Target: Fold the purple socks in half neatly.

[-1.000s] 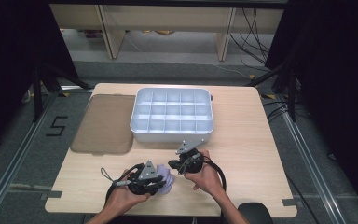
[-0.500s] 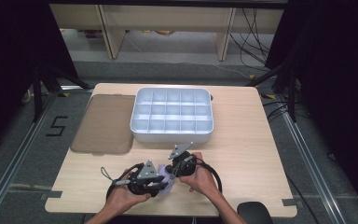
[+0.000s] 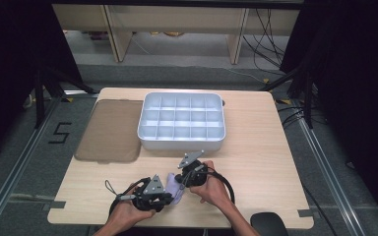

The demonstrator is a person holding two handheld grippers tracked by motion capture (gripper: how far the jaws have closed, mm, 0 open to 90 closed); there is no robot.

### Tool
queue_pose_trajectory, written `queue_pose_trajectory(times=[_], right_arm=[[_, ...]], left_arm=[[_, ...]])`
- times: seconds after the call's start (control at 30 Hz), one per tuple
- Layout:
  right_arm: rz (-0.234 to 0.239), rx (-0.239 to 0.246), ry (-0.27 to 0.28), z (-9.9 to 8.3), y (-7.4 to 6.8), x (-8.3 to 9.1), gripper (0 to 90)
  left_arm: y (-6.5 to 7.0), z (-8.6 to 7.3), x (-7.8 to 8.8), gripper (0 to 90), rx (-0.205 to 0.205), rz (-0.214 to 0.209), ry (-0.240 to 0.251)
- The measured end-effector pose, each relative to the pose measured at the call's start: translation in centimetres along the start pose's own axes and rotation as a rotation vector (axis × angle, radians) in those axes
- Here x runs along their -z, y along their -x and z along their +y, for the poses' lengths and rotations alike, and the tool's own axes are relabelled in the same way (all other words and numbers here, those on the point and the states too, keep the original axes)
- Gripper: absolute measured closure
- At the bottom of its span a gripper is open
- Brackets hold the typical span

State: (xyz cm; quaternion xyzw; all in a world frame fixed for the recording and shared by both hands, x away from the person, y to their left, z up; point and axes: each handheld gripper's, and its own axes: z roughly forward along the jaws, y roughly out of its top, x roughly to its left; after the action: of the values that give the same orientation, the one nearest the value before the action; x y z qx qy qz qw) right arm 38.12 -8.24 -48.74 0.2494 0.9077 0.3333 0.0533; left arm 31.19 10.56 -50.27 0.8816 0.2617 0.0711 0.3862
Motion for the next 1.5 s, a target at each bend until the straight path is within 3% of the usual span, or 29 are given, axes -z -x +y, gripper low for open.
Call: queue_pose_trajectory(times=[0.1,0.13,0.2,0.23,0.27,0.33,0.4,0.47,0.5,0.53,0.57,0.67,0.83,0.93,1.0,1.1,1.13,1.3,1.33,1.4,1.43,1.5], right_arm=[[0.012,0.002,0.003,0.0,0.0,0.0,88.5],[0.002,0.000,-0.002,0.0,0.0,0.1,88.2],[0.015,0.015,0.014,0.0,0.1,0.2,86.5],[0.017,0.009,0.007,0.0,0.1,0.4,84.6],[0.020,-0.002,0.024,-0.1,0.2,0.4,83.0],[0.031,-0.008,0.033,0.0,0.4,0.8,79.8],[0.036,-0.013,0.035,0.1,0.5,1.1,72.8],[0.055,-0.053,0.059,0.1,0.6,1.0,63.1],[0.046,-0.065,0.050,0.2,0.7,1.2,58.9],[0.051,-0.071,0.055,0.3,0.7,1.1,57.1],[0.060,-0.076,0.048,0.3,0.6,1.1,55.1],[0.074,-0.086,0.039,0.4,0.5,0.4,51.6],[0.096,-0.096,-0.034,0.3,0.9,-0.9,51.2],[0.114,-0.110,-0.041,0.3,1.0,-1.1,52.1],[0.121,-0.121,-0.051,0.2,1.1,-1.3,52.2],[0.128,-0.185,-0.071,0.2,1.1,-1.5,53.6],[0.134,-0.183,-0.070,0.2,1.1,-1.6,54.6],[0.149,-0.183,-0.063,0.1,1.0,-1.6,60.7],[0.154,-0.192,-0.064,0.0,1.0,-1.6,61.9],[0.169,-0.198,-0.048,-0.2,1.2,-1.6,64.0],[0.167,-0.205,-0.046,-0.2,1.2,-1.6,64.9],[0.170,-0.204,-0.041,-0.3,1.2,-1.6,66.5]], left_arm=[[-0.2,-0.1,0.1,81.3,-0.021,0.004,0.001],[-0.1,-0.1,0.2,81.4,0.004,0.002,-0.001],[-0.5,-0.1,0.3,81.8,-0.035,0.019,-0.016],[-0.5,-0.1,0.3,81.9,-0.008,0.011,-0.010],[-0.7,-0.1,0.4,82.1,-0.021,0.012,-0.013],[-0.9,-0.2,0.4,82.1,-0.009,0.017,-0.011],[-1.1,-0.2,0.5,82.1,-0.026,0.014,-0.014],[-1.1,-0.2,0.5,82.1,-0.029,0.019,-0.015],[-0.8,-0.2,0.4,82.0,-0.012,0.021,-0.013],[-0.9,-0.2,0.4,82.0,-0.049,0.027,-0.011],[-0.7,-0.2,0.4,81.9,-0.028,0.031,-0.018],[-0.7,-0.2,0.4,81.8,-0.031,0.027,-0.012],[-0.8,-0.1,0.4,81.4,-0.053,0.034,-0.019],[-0.7,-0.2,0.4,81.1,-0.042,0.036,-0.018],[-0.8,-0.1,0.4,81.1,-0.055,0.034,-0.021],[-0.7,-0.2,0.4,80.8,-0.043,0.037,-0.019],[-0.8,-0.1,0.4,80.6,-0.060,0.035,-0.020],[-0.8,-0.2,0.5,79.4,-0.046,0.016,-0.017],[-0.7,-0.2,0.4,78.3,-0.021,0.008,-0.010],[-0.9,-0.1,0.7,74.2,-0.031,0.005,-0.006],[-0.9,-0.1,0.8,70.9,-0.016,-0.008,-0.001],[-0.9,-0.2,1.2,66.3,-0.009,0.006,0.006]])
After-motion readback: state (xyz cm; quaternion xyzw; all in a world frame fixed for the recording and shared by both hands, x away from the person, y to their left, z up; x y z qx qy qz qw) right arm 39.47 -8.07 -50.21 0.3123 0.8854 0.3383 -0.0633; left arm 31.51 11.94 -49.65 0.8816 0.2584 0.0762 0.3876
